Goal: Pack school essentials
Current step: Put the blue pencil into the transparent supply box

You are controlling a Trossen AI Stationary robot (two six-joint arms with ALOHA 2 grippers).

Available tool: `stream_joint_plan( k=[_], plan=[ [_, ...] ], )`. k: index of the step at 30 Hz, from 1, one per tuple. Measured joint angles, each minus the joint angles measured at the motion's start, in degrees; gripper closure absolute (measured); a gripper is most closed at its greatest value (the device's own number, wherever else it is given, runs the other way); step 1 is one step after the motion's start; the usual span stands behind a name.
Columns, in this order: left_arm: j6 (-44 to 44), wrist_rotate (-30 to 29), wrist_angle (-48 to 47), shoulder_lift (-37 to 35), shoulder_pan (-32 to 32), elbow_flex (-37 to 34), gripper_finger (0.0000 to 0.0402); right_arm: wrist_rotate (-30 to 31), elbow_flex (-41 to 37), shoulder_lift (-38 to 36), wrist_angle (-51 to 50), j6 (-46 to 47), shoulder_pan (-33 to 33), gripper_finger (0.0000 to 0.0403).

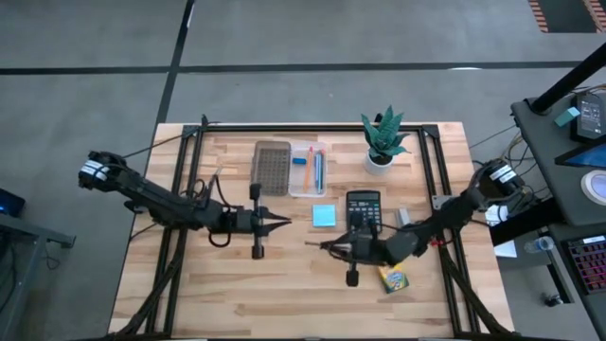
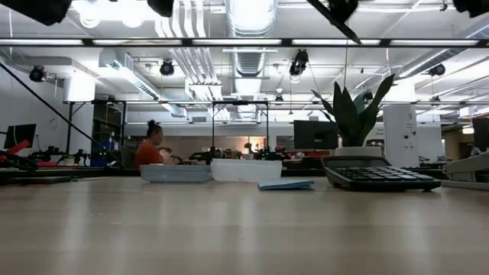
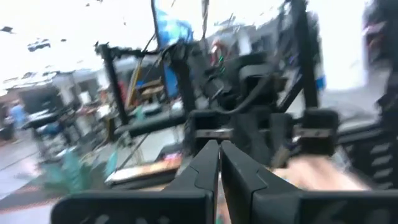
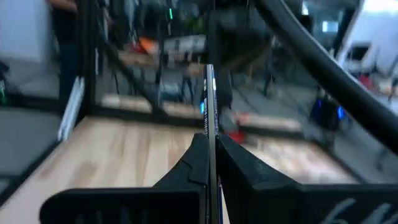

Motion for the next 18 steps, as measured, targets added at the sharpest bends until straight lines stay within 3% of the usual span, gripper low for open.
stream_joint_plan(
  k=[4,8,14,18],
  plan=[
    [-3.4,2.9,7.5,4.1,1.8,-0.3,0.0393,-5.8,-0.3,-0.3,6.1,-4.6,-2.5,0.039],
    [-5.5,4.1,13.3,8.9,2.3,-0.2,0.0354,-10.3,0.0,-0.5,7.1,-6.1,-4.6,0.039],
    [-6.4,6.0,21.6,16.4,2.4,1.7,0.0286,-11.2,0.0,-2.0,7.5,-6.3,-6.5,0.039],
    [-6.5,6.2,27.4,21.8,2.6,4.4,0.027,-12.7,0.0,-2.3,7.2,-6.3,-7.0,0.039]
  ],
)
